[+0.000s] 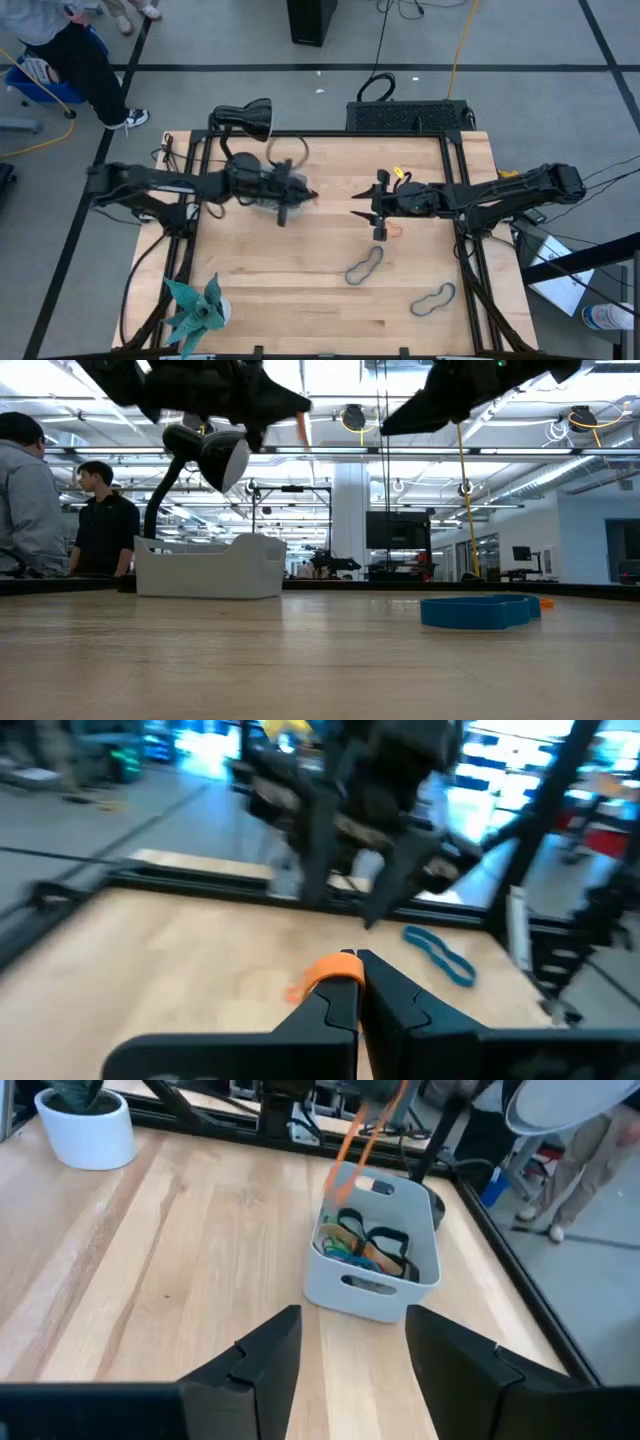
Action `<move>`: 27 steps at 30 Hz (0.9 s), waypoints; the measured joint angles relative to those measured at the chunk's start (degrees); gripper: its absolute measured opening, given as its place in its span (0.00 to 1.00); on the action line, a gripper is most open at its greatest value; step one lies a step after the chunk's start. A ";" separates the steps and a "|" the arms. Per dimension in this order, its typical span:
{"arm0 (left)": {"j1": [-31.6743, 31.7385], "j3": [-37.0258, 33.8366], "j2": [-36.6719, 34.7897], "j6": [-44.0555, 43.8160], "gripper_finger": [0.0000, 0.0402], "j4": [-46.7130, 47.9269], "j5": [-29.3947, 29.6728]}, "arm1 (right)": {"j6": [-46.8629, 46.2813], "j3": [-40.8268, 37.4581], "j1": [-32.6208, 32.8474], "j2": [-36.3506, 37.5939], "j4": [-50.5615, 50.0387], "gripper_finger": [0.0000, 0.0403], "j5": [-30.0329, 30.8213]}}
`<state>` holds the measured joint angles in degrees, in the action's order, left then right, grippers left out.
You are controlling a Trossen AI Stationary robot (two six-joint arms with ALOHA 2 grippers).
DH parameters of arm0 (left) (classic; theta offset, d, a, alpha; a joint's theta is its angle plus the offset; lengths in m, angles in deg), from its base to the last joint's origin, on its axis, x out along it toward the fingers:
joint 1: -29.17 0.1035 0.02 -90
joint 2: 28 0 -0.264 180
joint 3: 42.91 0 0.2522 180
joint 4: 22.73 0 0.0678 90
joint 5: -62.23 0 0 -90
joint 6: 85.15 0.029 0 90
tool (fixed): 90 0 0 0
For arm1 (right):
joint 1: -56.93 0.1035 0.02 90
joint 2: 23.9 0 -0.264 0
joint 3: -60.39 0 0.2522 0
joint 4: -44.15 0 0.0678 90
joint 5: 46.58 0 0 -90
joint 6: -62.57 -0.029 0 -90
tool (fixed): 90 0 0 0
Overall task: Pick and place rubber bands into bin
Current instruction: Put the left orange rubber band into the gray bin
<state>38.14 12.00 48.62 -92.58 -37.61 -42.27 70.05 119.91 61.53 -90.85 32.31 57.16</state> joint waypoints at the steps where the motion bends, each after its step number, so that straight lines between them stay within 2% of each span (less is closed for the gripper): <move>1: 0.42 0.01 -2.39 0.44 0.01 2.59 1.27 | -0.44 -0.02 0.00 0.06 -0.52 0.44 0.00; 7: 1.07 0.05 -16.35 1.77 0.01 22.83 13.11 | -0.74 0.00 0.00 0.03 -1.78 0.43 0.00; 12: 1.07 0.04 -21.24 0.37 0.01 35.48 20.07 | 0.44 0.00 -0.07 0.01 -1.26 0.44 -0.02; 18: 1.21 0.00 -18.25 -4.34 0.01 42.58 27.75 | 1.17 -0.02 -0.13 -0.01 -0.15 0.43 -0.02; 27: 3.41 -0.02 -6.76 -10.47 0.02 45.00 30.02 | 1.17 -0.02 -0.15 -0.01 -0.01 0.44 -0.02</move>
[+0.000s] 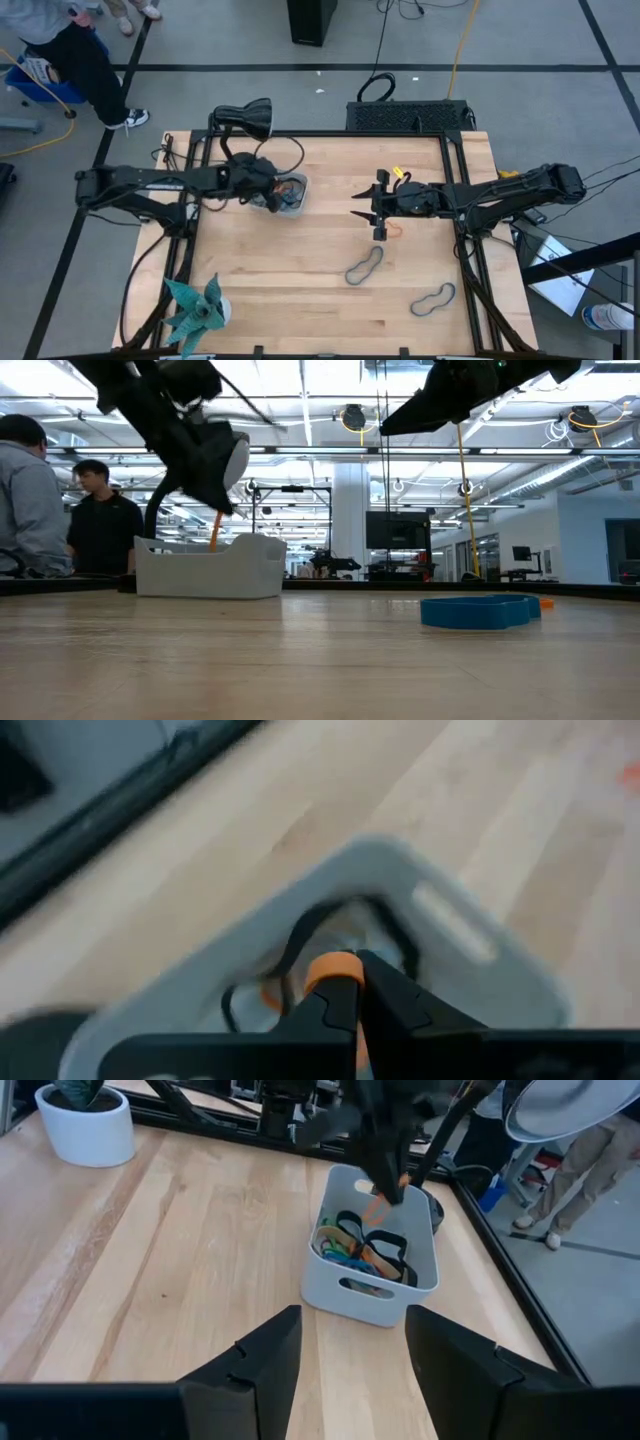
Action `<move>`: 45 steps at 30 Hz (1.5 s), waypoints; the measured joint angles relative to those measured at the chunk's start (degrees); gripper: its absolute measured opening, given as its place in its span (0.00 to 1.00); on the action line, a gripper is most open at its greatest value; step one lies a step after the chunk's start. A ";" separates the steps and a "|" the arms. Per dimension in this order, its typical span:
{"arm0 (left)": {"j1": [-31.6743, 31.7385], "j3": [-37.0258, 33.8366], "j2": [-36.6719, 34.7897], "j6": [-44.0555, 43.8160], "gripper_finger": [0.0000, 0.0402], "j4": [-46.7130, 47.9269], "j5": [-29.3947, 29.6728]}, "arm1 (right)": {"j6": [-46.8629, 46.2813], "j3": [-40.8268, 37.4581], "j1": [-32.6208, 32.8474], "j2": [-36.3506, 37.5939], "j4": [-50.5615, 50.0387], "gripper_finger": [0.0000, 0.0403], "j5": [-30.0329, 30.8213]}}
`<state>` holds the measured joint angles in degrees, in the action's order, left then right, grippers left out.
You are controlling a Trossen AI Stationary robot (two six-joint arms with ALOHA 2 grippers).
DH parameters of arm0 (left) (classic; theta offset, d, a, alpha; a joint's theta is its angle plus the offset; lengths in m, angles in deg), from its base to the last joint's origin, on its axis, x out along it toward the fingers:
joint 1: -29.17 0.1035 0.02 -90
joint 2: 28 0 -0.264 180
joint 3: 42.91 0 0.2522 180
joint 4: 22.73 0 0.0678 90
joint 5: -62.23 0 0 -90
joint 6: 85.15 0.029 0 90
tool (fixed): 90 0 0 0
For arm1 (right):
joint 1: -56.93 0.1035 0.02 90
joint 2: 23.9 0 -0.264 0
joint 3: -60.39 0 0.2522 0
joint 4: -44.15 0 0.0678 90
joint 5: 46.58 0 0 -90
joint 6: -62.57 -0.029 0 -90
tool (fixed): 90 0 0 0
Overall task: Pick and place rubber bands into bin
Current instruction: Put the left orange rubber band into the gray bin
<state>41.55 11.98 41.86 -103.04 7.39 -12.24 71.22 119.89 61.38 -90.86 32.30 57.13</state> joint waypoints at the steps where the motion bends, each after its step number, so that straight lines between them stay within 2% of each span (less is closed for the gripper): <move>1: 0.29 -0.02 1.19 -0.63 0.02 0.43 0.02 | 0.00 0.02 0.00 0.00 0.00 0.44 0.00; 6: 1.09 -0.02 6.97 -1.81 0.01 0.06 -0.12 | 0.00 0.01 0.00 0.00 -0.02 0.43 0.00; 10: 1.16 -0.02 9.80 -2.54 0.04 -0.23 -0.44 | 0.00 0.00 0.00 0.00 -0.02 0.43 -0.02; 19: 1.16 -0.02 10.87 -3.23 0.02 -0.55 -0.46 | -0.02 0.00 0.00 0.00 -0.04 0.43 -0.02; 29: 1.14 -0.02 10.87 -3.28 0.17 -1.88 -0.57 | -0.01 0.00 0.00 0.00 -0.04 0.42 -0.02; 34: 1.16 -0.02 10.87 -2.83 0.25 -1.88 -4.95 | -0.02 0.02 0.00 0.00 -0.04 0.42 -0.02; 38: 1.10 -0.02 10.85 -0.66 0.32 -3.14 -5.53 | -0.02 0.01 0.00 0.00 -0.07 0.42 -0.02; 45: 1.10 -0.02 10.85 -0.19 0.37 -3.20 -5.14 | -0.02 0.00 -0.02 0.00 -0.26 0.43 -0.04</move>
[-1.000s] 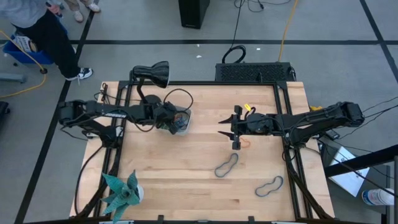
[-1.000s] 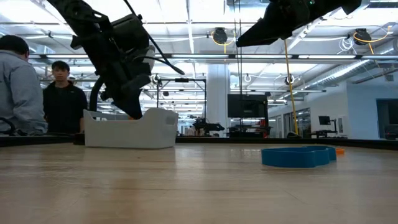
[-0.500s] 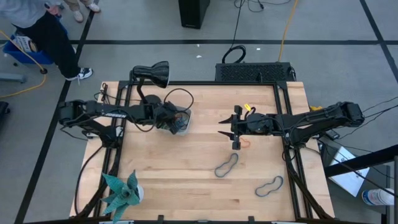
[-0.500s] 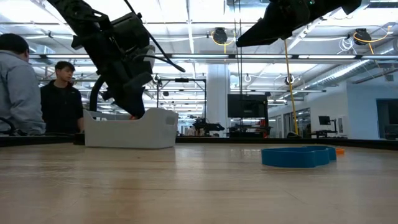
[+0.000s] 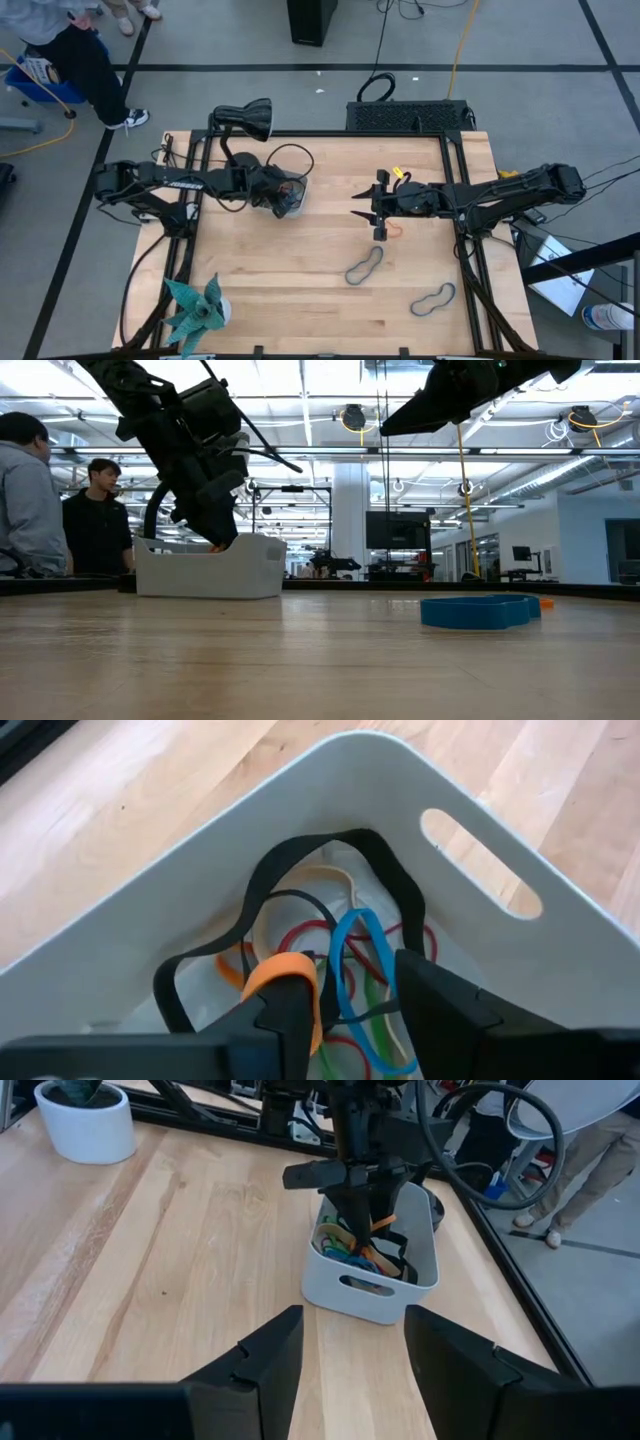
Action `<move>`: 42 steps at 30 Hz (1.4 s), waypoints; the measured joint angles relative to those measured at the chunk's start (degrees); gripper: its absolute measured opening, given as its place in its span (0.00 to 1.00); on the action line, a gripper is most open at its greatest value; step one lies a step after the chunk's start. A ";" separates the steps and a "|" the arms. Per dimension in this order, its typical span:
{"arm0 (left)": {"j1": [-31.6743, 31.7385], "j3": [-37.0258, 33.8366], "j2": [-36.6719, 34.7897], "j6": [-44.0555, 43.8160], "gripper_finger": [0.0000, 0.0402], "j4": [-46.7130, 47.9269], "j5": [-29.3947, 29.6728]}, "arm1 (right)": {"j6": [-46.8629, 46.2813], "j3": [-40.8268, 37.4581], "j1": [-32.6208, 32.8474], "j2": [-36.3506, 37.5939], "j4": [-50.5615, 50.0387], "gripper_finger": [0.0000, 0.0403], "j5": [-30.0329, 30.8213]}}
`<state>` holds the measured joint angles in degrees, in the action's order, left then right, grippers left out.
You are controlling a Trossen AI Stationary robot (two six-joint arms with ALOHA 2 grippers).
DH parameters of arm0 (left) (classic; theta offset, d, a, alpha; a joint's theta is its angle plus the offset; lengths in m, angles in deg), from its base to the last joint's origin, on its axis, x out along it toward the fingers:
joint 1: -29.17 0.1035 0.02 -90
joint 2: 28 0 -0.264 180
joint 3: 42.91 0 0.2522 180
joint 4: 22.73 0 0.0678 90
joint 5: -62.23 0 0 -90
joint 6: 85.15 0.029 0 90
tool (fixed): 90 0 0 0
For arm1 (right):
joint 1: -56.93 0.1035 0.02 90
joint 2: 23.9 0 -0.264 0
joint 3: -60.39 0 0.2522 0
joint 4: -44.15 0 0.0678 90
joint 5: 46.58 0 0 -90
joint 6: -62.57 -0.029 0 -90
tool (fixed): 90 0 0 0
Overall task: Pick and place rubber bands into bin
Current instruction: Put the left orange rubber band into the gray bin, then put the orange rubber band into the gray bin
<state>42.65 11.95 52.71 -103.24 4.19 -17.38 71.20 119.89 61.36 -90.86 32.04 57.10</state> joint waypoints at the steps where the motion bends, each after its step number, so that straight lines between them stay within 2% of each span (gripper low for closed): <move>1: 0.00 0.00 0.00 0.19 0.37 0.17 0.00 | 0.00 0.00 0.00 0.00 -0.22 0.42 -0.01; 5: 0.00 0.00 -0.02 -0.22 0.37 2.03 -0.30 | 0.00 0.02 0.00 0.00 -0.70 0.43 -0.01; 12: 0.00 0.00 -0.23 -2.30 0.37 6.62 -6.32 | 0.00 0.00 0.00 0.00 -0.70 0.43 -0.01; 20: 0.63 0.04 -2.33 -3.46 0.37 10.62 -5.95 | 0.00 0.00 0.00 0.00 -0.68 0.42 -0.01; 26: 1.55 0.04 -7.52 -2.87 0.37 10.70 -5.84 | -0.15 0.02 0.02 0.00 -1.70 0.42 -0.01; 34: 0.09 0.04 -15.32 0.90 0.37 2.39 -4.24 | -3.46 0.00 0.02 1.63 -11.93 0.41 -0.24; 42: -2.67 0.04 -17.18 6.10 0.37 -6.00 -4.35 | -17.23 0.01 0.02 2.10 -29.90 0.41 -0.45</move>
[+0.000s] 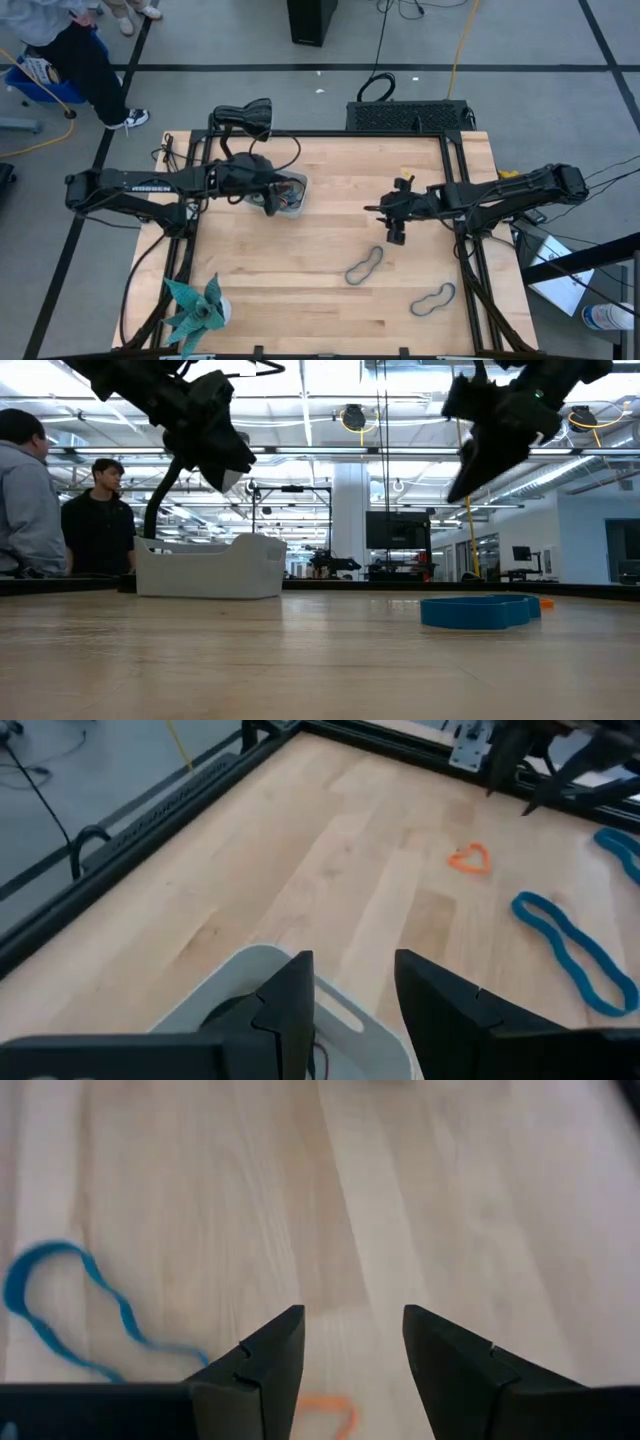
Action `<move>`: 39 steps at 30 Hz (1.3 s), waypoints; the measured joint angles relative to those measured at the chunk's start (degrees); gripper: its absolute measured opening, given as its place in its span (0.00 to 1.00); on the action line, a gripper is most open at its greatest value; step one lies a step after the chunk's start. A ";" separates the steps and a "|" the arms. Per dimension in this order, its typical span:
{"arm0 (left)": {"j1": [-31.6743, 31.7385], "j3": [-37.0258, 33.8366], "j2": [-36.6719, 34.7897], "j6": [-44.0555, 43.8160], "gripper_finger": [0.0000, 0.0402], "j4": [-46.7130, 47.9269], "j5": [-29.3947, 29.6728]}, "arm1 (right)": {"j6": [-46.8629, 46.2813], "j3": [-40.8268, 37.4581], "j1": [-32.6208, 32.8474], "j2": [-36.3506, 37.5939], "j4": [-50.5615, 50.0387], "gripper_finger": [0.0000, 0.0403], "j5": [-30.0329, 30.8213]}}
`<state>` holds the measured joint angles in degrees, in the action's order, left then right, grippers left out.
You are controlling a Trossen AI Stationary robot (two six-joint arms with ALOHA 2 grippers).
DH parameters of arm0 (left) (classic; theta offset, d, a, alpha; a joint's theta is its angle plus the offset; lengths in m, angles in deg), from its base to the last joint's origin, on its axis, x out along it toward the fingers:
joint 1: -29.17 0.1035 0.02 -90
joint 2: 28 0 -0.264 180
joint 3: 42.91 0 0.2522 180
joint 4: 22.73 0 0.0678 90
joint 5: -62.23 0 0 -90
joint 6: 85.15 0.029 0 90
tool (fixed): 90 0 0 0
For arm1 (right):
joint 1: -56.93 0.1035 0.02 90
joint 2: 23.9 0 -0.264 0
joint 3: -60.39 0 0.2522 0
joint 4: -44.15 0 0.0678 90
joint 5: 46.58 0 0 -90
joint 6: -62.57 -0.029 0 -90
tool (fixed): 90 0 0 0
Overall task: Pick and place rubber bands into bin
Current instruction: Put the orange rubber band into the gray bin
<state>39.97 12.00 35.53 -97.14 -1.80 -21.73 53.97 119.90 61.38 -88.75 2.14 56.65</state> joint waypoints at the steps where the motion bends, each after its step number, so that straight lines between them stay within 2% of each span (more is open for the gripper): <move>1: -0.10 0.00 0.04 0.27 0.37 -0.08 0.00 | -1.64 0.00 0.00 -0.07 -1.67 0.41 0.00; 5: -0.48 0.00 0.59 0.35 0.37 0.81 0.02 | -7.67 -0.02 0.11 -0.20 -5.86 0.41 -1.14; 9: -0.50 -0.02 0.55 0.87 0.37 1.63 0.02 | -11.49 -2.27 0.15 -0.18 -5.56 0.41 -6.22; 12: -0.50 -0.02 0.55 0.98 0.37 2.06 0.02 | -13.51 -5.74 0.17 -0.18 -3.79 0.41 -7.53; 25: -0.50 -0.02 0.55 1.09 0.37 2.08 0.02 | -13.37 -21.01 0.38 -0.20 15.14 0.41 -7.55; 36: -0.50 -0.02 0.55 1.17 0.37 2.08 0.05 | -15.04 -27.09 3.05 -0.20 27.41 0.41 -7.20; 39: -0.50 -0.02 0.55 1.15 0.37 2.08 0.05 | -16.08 -28.61 3.17 -0.54 30.09 0.41 -4.98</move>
<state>39.48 11.98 36.07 -95.98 0.28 -21.69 37.89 91.29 64.55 -89.30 32.23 51.67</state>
